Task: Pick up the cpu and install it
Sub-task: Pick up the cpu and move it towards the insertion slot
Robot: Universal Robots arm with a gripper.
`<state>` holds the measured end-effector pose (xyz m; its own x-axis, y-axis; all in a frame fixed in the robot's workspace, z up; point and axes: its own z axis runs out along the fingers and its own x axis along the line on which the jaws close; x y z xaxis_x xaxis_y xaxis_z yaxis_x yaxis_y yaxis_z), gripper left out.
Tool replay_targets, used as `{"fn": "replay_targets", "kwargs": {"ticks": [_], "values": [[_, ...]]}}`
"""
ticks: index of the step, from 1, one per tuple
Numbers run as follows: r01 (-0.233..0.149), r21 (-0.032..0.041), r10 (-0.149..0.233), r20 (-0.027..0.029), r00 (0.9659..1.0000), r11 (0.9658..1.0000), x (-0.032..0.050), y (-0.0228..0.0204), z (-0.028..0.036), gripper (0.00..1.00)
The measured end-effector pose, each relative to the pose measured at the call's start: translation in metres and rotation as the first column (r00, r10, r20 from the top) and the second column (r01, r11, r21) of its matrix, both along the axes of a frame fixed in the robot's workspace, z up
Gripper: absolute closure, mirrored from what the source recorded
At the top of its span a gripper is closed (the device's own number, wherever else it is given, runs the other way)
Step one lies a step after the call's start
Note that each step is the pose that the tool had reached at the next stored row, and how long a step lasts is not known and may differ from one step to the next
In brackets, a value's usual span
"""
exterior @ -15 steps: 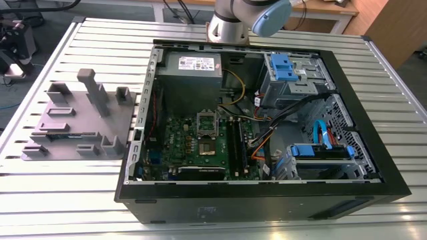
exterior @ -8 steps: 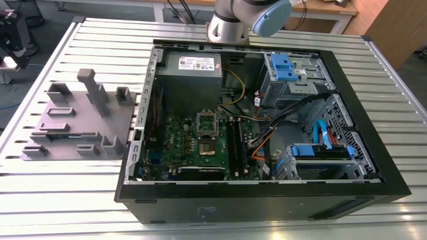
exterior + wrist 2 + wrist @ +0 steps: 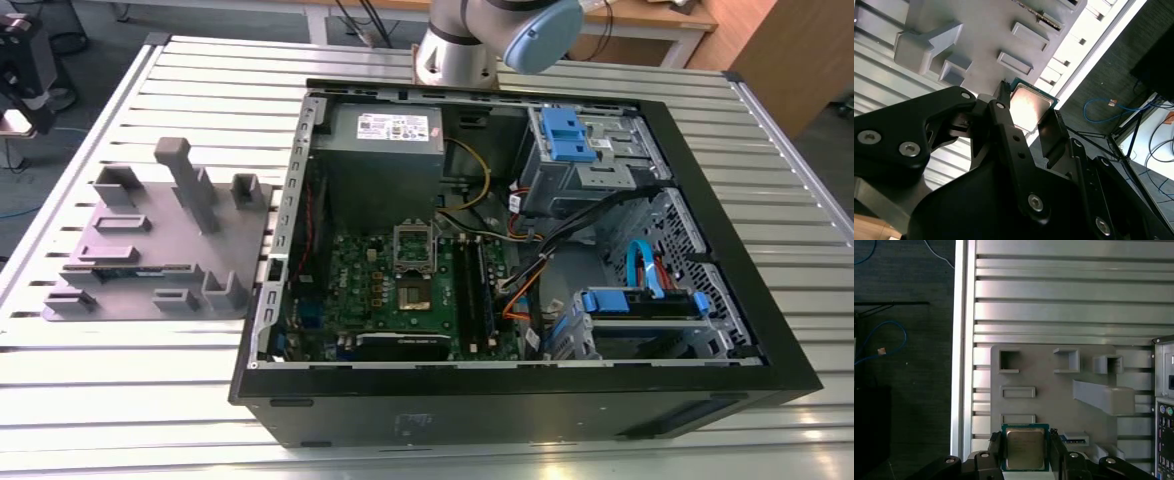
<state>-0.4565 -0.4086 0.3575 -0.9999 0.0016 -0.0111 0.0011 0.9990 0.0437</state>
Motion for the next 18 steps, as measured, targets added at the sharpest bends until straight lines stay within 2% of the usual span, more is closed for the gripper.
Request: {"fn": "replay_targets", "kwargs": {"ticks": [18], "values": [[0.000, 0.0001, 0.000, 0.0001, 1.0000, 1.0000, 0.0000, 0.0000, 0.0033, 0.53]]}}
